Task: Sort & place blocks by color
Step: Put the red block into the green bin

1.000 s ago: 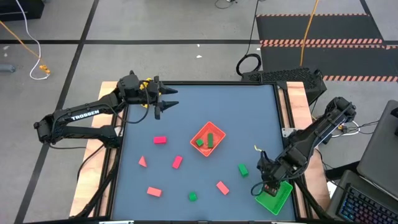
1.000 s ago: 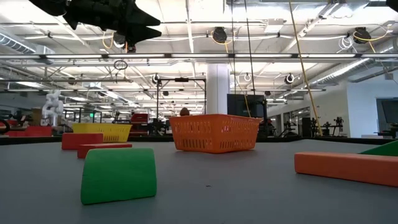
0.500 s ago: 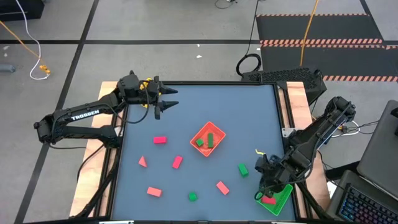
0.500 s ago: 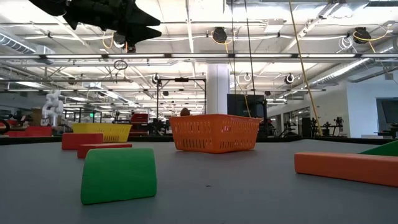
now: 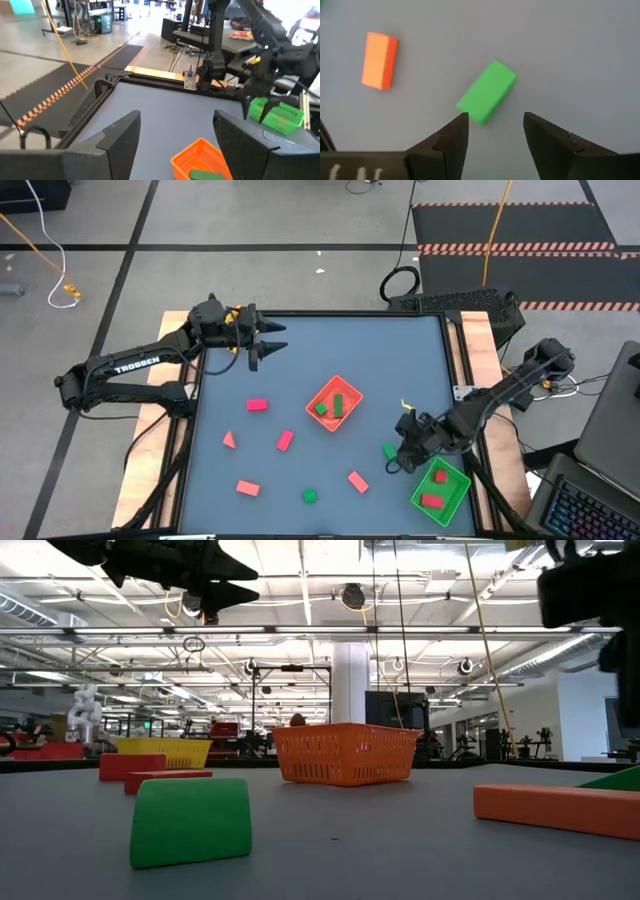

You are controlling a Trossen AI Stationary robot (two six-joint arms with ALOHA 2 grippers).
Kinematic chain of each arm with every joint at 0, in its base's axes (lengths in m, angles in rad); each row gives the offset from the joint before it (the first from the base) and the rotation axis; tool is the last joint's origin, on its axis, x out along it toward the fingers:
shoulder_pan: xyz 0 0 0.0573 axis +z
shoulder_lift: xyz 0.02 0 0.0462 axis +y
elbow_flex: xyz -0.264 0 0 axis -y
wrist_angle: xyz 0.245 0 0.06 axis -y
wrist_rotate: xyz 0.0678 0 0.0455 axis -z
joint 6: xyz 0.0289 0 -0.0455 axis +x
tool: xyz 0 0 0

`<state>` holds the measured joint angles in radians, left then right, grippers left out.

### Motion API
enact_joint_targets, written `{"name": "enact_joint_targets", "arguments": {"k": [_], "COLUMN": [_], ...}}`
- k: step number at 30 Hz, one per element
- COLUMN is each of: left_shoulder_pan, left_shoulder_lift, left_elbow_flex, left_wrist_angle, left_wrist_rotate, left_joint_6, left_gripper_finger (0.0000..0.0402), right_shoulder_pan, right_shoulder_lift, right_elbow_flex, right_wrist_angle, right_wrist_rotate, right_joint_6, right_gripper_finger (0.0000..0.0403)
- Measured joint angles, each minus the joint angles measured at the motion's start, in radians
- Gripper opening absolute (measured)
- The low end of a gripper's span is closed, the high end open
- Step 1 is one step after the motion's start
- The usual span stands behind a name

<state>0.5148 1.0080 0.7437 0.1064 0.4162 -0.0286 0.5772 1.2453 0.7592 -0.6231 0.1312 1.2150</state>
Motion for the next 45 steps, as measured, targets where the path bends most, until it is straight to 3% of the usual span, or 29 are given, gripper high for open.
{"name": "enact_joint_targets", "arguments": {"k": [7,10,14,18,24,33,40,45], "left_shoulder_pan": [-0.014,-0.037,-0.073,-0.114,-0.230,-0.363,-0.426,-0.446], "left_shoulder_lift": [0.000,0.000,0.000,0.000,0.010,0.137,0.255,0.298], "left_elbow_flex": [0.000,0.000,0.000,0.024,0.036,0.037,0.037,0.037], "left_wrist_angle": [-0.020,-0.049,-0.186,-0.434,-0.647,-0.831,-0.891,-0.966], "left_wrist_rotate": [-0.001,-0.003,-0.113,-0.246,-0.416,-0.515,-0.514,-0.493], "left_joint_6": [-0.094,-0.120,-0.164,-0.195,-0.269,-0.322,-0.223,-0.241], "left_gripper_finger": [0.0251,0.0250,0.0250,0.0250,0.0250,0.0250,0.0250,0.0250], "right_shoulder_pan": [-0.060,-0.077,-0.101,-0.144,-0.207,-0.216,-0.216,-0.216], "right_shoulder_lift": [0.000,0.000,0.000,0.000,0.000,0.000,-0.001,-0.001], "right_elbow_flex": [-0.040,-0.040,-0.040,-0.040,-0.040,-0.040,-0.040,-0.040], "right_wrist_angle": [0.158,0.233,0.322,0.358,0.375,0.368,0.355,0.356], "right_wrist_rotate": [-0.001,0.011,0.113,0.268,0.463,0.472,0.470,0.470], "right_joint_6": [-0.025,-0.135,-0.331,-0.501,-0.652,-0.715,-0.734,-0.750], "right_gripper_finger": [0.0183,0.0183,0.0183,0.0183,0.0183,0.0183,0.0183,0.0183]}}
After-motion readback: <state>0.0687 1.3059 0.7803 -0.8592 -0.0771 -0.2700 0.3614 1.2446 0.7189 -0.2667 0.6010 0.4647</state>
